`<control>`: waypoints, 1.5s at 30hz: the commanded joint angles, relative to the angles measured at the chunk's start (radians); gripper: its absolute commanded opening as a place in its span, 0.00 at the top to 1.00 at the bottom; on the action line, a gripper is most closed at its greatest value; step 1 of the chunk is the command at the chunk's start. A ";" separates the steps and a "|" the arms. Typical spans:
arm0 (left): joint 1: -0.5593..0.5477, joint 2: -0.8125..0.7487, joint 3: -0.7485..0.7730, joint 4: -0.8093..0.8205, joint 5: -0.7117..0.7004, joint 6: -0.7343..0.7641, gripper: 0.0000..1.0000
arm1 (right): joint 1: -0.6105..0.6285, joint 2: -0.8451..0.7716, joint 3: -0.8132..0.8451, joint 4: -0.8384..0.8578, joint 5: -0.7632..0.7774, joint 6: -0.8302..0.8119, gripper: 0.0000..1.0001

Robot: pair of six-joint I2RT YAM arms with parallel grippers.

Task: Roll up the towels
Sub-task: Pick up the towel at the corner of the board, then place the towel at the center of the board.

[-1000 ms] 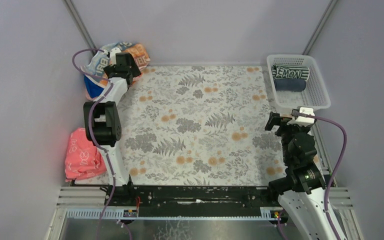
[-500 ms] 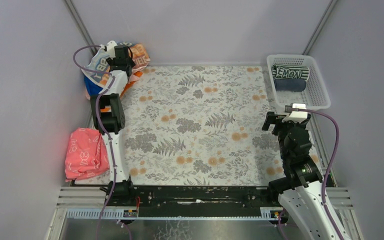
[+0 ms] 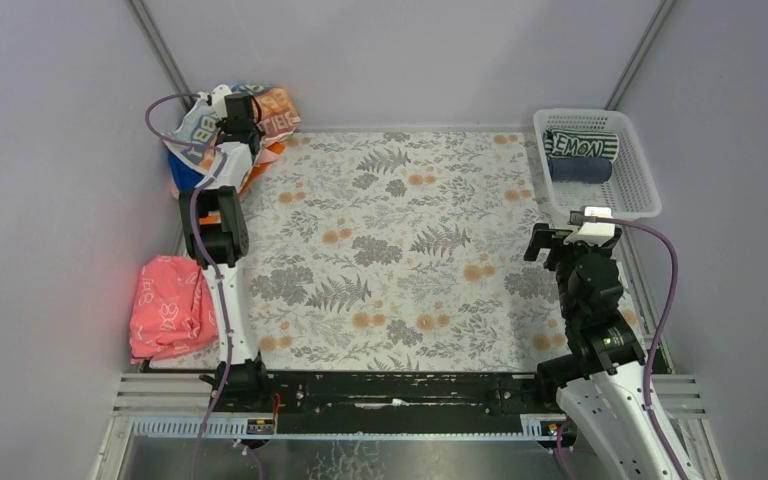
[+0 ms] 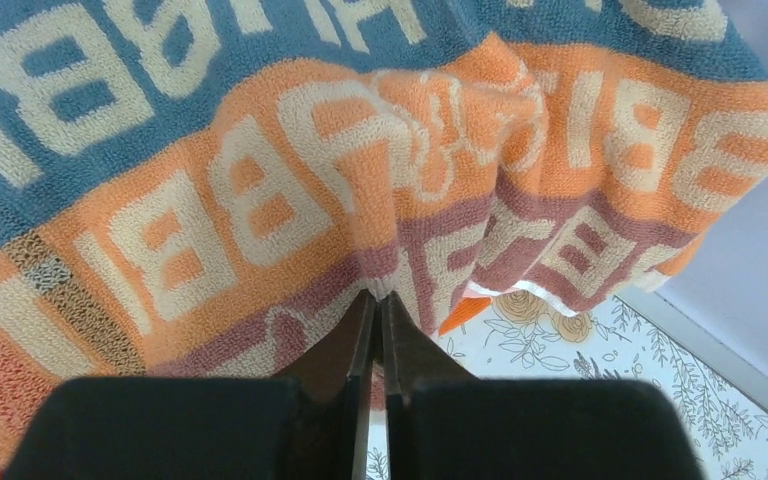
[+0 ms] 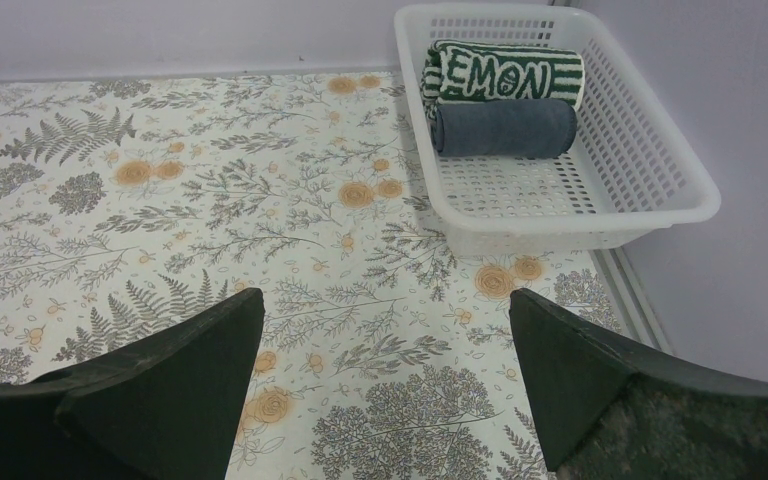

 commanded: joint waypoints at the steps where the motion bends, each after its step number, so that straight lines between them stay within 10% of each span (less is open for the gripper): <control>1: 0.007 -0.070 -0.015 0.060 0.054 0.022 1.00 | 0.006 0.001 0.017 0.023 -0.025 -0.009 0.01; 9: -0.066 -0.348 -0.056 0.025 0.257 -0.008 1.00 | 0.008 -0.023 0.024 0.025 -0.037 -0.001 0.01; 18: -0.462 -0.608 -0.083 -0.098 0.287 0.090 1.00 | 0.007 -0.080 0.025 0.029 -0.061 0.013 0.01; 31: -0.775 -0.903 -0.525 -0.292 0.267 0.116 1.00 | 0.007 -0.094 0.040 0.018 -0.169 0.051 0.01; 39: -0.774 -1.007 -0.745 -0.424 -0.055 0.108 0.74 | 0.007 0.039 0.085 -0.019 -0.342 0.114 0.01; 45: -0.773 -1.072 -0.847 -0.444 0.037 0.048 0.43 | 0.007 0.191 0.137 -0.096 -0.491 0.171 0.01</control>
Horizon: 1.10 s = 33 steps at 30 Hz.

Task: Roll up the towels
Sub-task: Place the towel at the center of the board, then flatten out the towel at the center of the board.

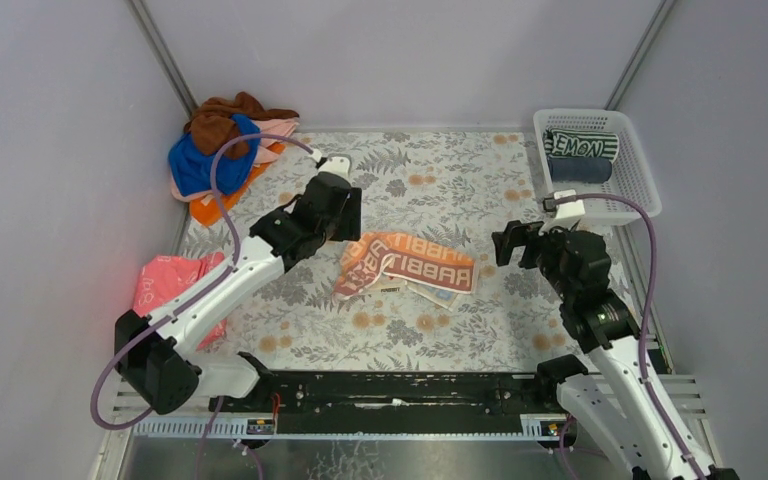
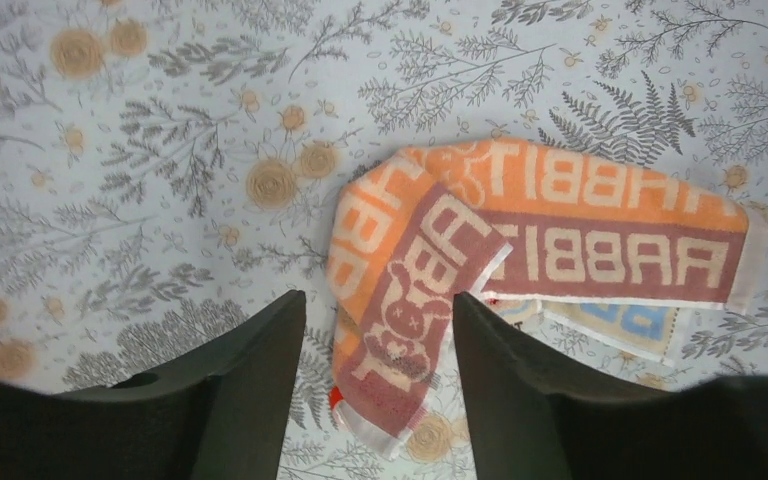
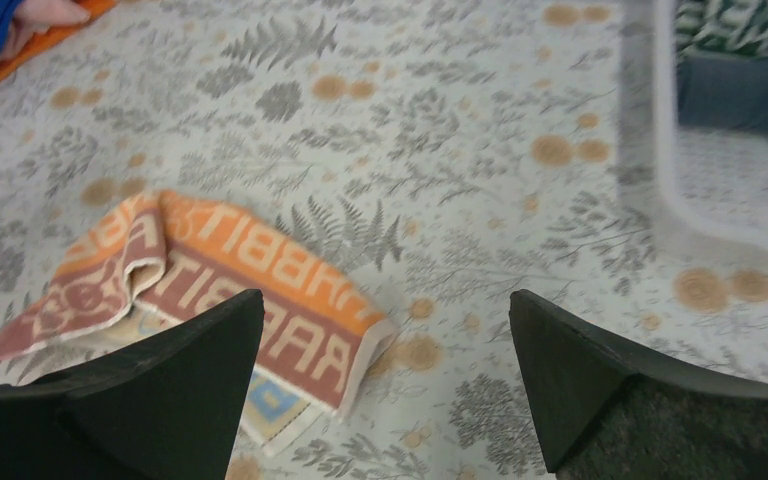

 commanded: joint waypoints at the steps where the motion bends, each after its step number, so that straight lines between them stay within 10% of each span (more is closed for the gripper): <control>1: 0.005 -0.051 -0.064 -0.022 0.031 -0.056 0.41 | 0.007 0.093 0.058 -0.043 -0.144 0.076 0.00; 11: -0.032 -0.094 -0.279 -0.082 0.149 -0.203 0.32 | 0.007 0.271 0.012 -0.131 -0.170 0.268 0.01; 20: -0.197 -0.010 -0.240 -0.238 -0.032 -0.204 0.31 | 0.007 0.362 -0.070 -0.087 -0.210 0.401 0.06; 33: -0.364 0.273 -0.120 -0.342 -0.276 -0.110 0.50 | 0.007 0.466 -0.132 -0.001 -0.260 0.446 0.22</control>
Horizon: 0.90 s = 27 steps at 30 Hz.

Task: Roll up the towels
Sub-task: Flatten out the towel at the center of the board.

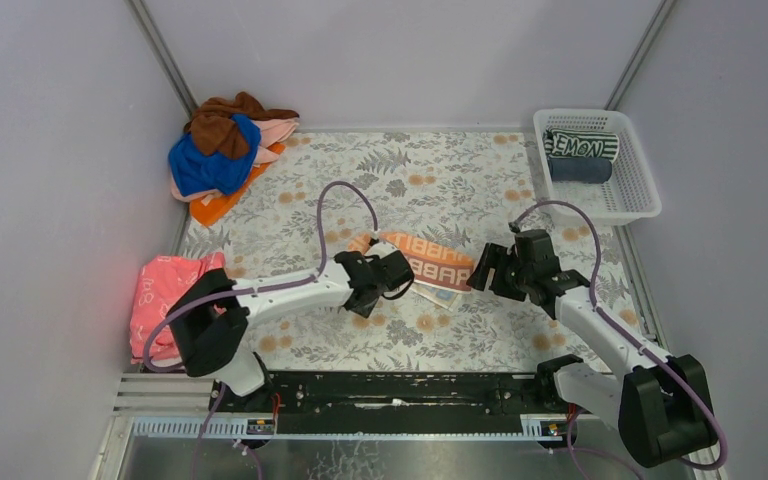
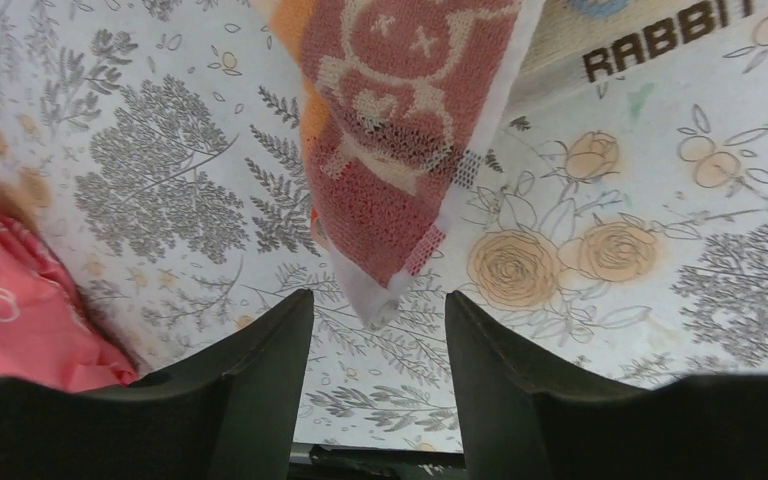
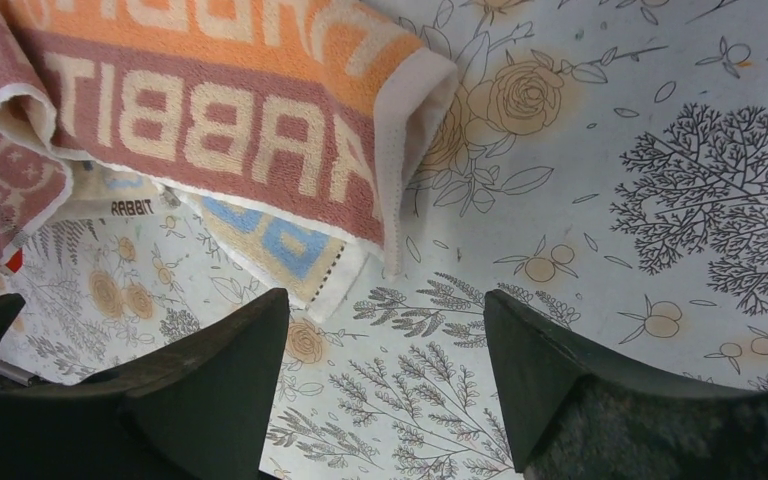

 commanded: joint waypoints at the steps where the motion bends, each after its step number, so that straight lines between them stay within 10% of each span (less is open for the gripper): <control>1: -0.023 0.046 0.042 -0.051 -0.128 0.041 0.51 | 0.007 0.002 -0.014 0.072 -0.037 0.029 0.23; 21: -0.032 0.080 0.053 -0.025 -0.185 0.090 0.99 | 0.007 0.070 -0.074 0.183 -0.084 0.071 0.37; 27: -0.032 0.056 0.039 -0.027 -0.194 0.075 1.00 | 0.007 0.121 -0.094 0.283 -0.101 0.083 0.44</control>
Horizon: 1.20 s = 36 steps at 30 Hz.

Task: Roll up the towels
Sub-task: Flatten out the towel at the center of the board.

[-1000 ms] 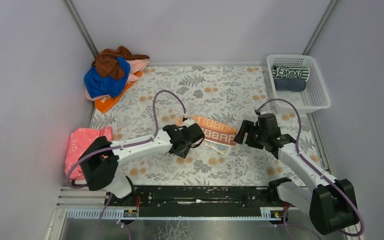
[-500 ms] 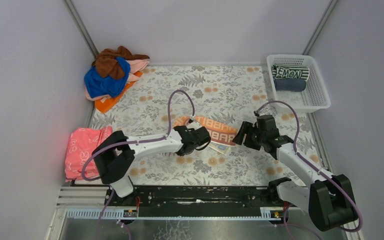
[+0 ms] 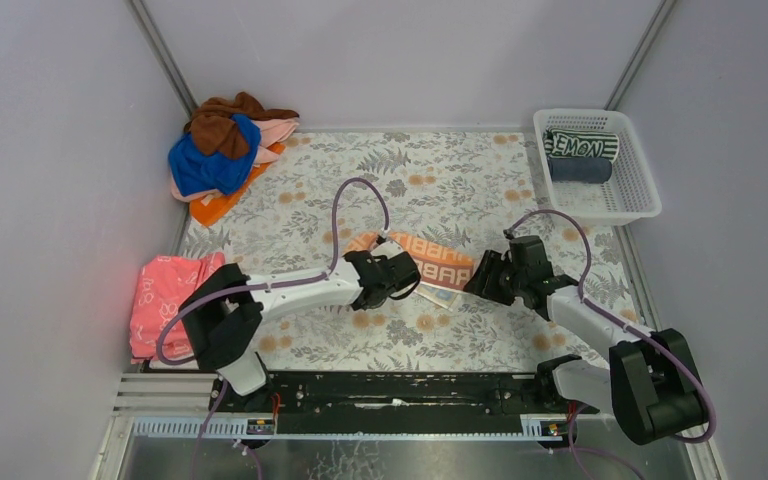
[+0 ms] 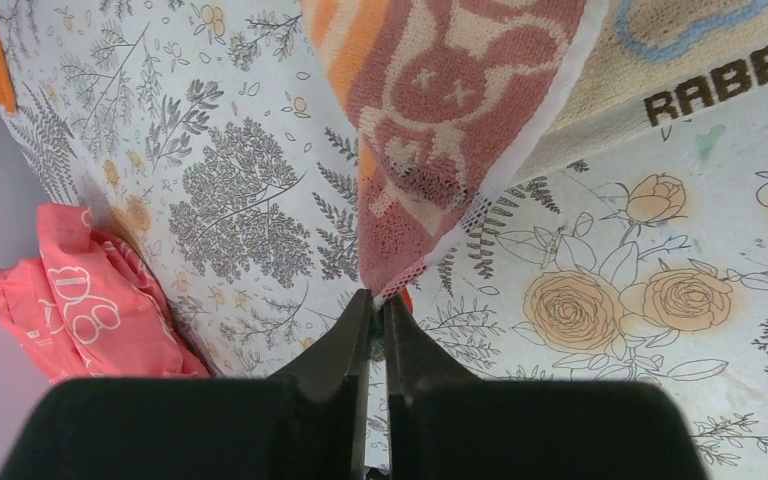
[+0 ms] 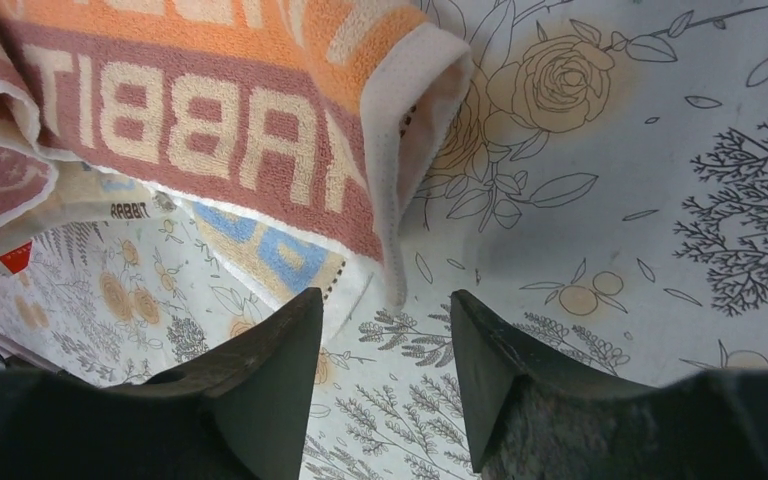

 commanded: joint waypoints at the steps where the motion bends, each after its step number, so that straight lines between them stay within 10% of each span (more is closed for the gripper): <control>1: -0.007 -0.040 -0.004 -0.007 -0.043 -0.023 1.00 | 0.007 0.033 -0.005 0.127 -0.028 0.024 0.45; 8: -0.006 -0.058 -0.008 -0.007 -0.050 -0.029 1.00 | 0.007 0.092 -0.025 0.224 -0.046 0.050 0.58; 14: 0.035 -0.092 0.000 -0.028 -0.126 -0.029 1.00 | 0.006 0.028 0.061 0.085 0.000 0.005 1.00; 25: 0.317 -0.331 0.102 0.097 -0.206 0.157 1.00 | -0.207 -0.061 0.471 -0.248 -0.011 -0.139 1.00; 36: 0.333 -0.601 0.228 0.055 -0.164 0.203 1.00 | -0.209 -0.250 0.650 -0.436 -0.036 -0.177 1.00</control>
